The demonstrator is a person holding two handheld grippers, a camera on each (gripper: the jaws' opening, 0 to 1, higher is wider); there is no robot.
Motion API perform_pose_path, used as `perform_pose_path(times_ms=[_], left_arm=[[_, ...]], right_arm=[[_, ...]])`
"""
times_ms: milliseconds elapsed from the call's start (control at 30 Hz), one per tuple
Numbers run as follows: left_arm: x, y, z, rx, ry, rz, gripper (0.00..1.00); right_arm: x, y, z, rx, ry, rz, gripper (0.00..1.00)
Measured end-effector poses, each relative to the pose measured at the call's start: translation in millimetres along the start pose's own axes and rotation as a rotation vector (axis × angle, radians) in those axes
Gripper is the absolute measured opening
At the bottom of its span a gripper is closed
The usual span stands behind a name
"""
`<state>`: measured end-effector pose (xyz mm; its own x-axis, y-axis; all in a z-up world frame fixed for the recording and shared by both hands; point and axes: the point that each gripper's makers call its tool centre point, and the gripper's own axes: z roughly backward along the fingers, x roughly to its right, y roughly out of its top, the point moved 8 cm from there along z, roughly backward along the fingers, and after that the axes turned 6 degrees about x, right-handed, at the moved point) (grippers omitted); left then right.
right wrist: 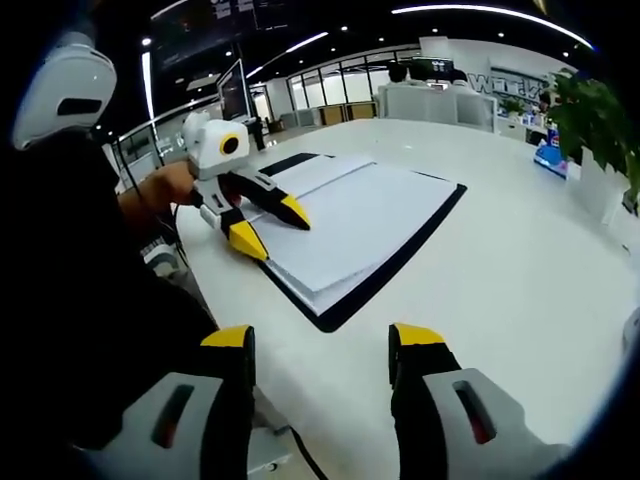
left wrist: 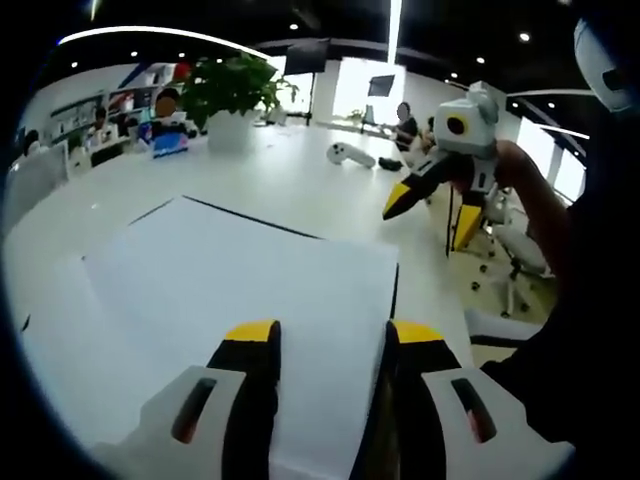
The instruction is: Flip through the bound document one page at a time
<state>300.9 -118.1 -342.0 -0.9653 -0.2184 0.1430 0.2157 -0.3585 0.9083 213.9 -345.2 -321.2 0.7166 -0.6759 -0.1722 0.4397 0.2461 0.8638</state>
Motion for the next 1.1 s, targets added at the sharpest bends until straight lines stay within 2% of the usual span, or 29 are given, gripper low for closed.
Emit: perform_pose_path(times_ms=[333,833,967,1100], left_arm=[[0.1,-0.1,0,0.023,-0.006,0.027,0.42],[-0.2,-0.5,0,0.026,-0.005,0.028,0.41],[1.2,0.9,-1,0.031,-0.005,0.028,0.41],[3.0,1.7,-2,0.034,-0.005,0.023,0.41]], right_arm=[[-1,0.1,-4,-0.003,0.010,-0.001,0.53],[-3,0.7,-5,-0.001,0.010,-0.003,0.53],[-5,1.4,-8,0.013,0.024,-0.020,0.52],[-5,1.6,-13,0.055,0.018,-0.086,0.53]])
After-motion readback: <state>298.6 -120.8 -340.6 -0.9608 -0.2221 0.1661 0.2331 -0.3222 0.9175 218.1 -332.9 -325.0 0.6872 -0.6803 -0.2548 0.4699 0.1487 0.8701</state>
